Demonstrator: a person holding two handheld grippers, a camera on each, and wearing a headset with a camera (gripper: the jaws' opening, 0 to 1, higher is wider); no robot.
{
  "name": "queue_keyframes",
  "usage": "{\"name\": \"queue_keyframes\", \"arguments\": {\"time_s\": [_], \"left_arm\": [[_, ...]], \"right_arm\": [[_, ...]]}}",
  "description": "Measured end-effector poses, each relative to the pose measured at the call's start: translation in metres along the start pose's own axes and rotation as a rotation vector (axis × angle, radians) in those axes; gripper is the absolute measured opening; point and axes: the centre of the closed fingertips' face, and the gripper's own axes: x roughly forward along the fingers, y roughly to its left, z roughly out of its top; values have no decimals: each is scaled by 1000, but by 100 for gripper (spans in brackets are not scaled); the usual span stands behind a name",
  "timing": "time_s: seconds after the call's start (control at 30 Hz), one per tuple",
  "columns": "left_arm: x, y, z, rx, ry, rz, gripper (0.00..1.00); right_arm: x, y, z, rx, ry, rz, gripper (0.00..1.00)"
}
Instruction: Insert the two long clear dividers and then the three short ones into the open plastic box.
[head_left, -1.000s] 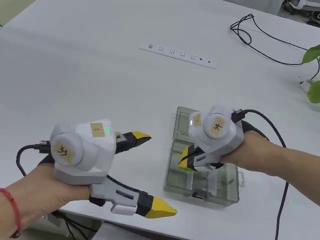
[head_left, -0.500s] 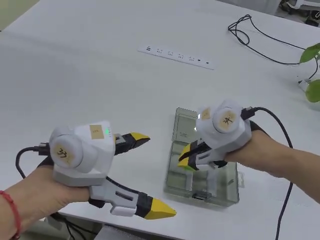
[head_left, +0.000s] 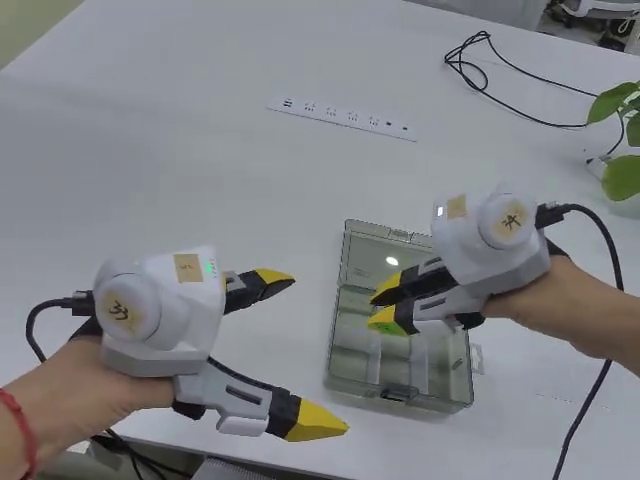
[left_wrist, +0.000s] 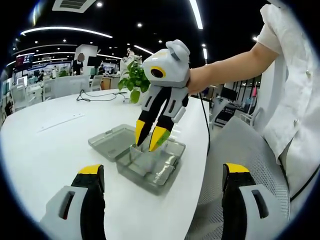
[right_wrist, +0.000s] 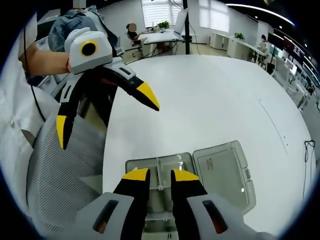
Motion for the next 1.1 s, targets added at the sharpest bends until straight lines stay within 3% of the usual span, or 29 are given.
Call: {"name": "queue_keyframes", "arguments": {"time_s": [0.2,0.5,0.73,1.1], "left_arm": [[-1,0,1,4,3,0,100],[-3,-1,2,11,13,-2,100],[-2,-1,2,15,19,-6,100],[-1,-1,3,17,23,-8,100]], "right_arm": [[-19,-1,-1,23,-37,-16,23],[-49,-3,-20,46,-49,-48,29],[-72,-3,-48,61,-27,-71,35],[-98,0,-95,76,57,-89,45]]}}
